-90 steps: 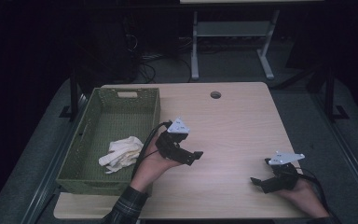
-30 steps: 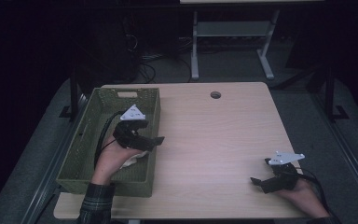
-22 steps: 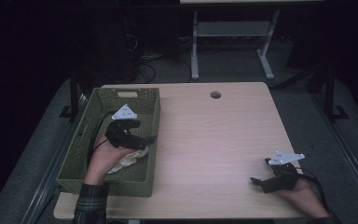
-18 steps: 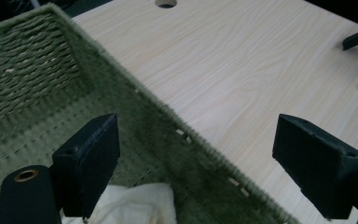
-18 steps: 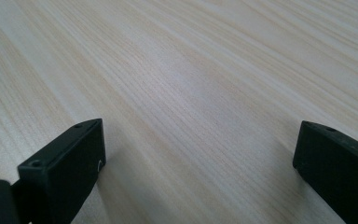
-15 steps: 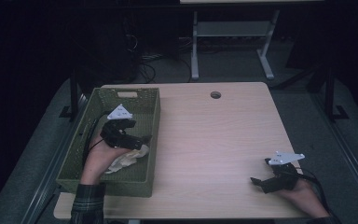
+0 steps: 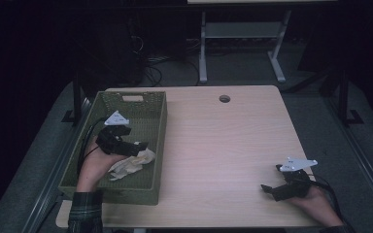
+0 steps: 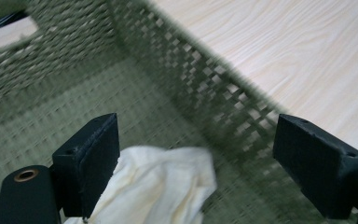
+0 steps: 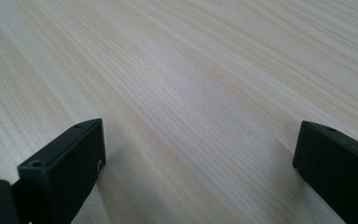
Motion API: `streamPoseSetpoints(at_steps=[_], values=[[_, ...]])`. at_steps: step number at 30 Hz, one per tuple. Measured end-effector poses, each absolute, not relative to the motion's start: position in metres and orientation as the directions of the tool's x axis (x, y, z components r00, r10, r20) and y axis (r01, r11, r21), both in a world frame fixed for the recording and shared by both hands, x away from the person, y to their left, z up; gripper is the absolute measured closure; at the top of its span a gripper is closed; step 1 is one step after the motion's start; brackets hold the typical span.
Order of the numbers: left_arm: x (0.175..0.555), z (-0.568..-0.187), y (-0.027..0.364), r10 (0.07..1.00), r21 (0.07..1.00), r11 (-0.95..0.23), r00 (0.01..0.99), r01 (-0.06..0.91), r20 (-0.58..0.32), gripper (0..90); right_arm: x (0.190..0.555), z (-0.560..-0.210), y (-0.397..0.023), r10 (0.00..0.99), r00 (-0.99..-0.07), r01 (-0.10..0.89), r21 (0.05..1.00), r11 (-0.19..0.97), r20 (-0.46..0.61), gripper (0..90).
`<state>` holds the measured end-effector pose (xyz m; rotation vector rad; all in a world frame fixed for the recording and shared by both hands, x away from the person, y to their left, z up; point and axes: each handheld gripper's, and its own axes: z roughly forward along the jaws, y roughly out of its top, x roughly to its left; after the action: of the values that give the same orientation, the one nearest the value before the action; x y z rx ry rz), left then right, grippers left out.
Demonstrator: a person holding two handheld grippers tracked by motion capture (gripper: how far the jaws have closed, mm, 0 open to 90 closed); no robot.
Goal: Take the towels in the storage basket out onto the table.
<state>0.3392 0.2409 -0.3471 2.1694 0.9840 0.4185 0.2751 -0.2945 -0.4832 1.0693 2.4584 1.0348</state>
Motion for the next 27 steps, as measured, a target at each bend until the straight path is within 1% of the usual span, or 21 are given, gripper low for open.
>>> streamPoseSetpoints(at_steps=[2,9,15,19,27], values=[[0.341,-0.352,0.246,0.767,0.706,-0.456,0.641,0.542,0.004,14.1,0.275,-0.483,-0.294,0.72,-0.692,0.53,0.705,0.472,0.038,2.0],[0.347,-0.366,0.254,0.777,0.676,-0.469,0.629,0.569,0.011,14.1,0.275,-0.483,-0.294,0.72,-0.693,0.53,0.704,0.473,0.037,2.0],[0.354,-0.384,0.26,0.793,0.638,-0.468,0.61,0.612,-0.003,14.1,0.275,-0.483,-0.295,0.72,-0.693,0.53,0.703,0.474,0.037,2.0],[0.357,-0.398,0.262,0.804,0.589,-0.496,0.594,0.638,0.033,13.9,0.275,-0.483,-0.295,0.719,-0.694,0.53,0.702,0.476,0.036,2.0],[0.36,-0.411,0.262,0.814,0.541,-0.502,0.579,0.675,0.034,13.9,0.275,-0.483,-0.295,0.72,-0.693,0.53,0.703,0.475,0.037,2.0]])
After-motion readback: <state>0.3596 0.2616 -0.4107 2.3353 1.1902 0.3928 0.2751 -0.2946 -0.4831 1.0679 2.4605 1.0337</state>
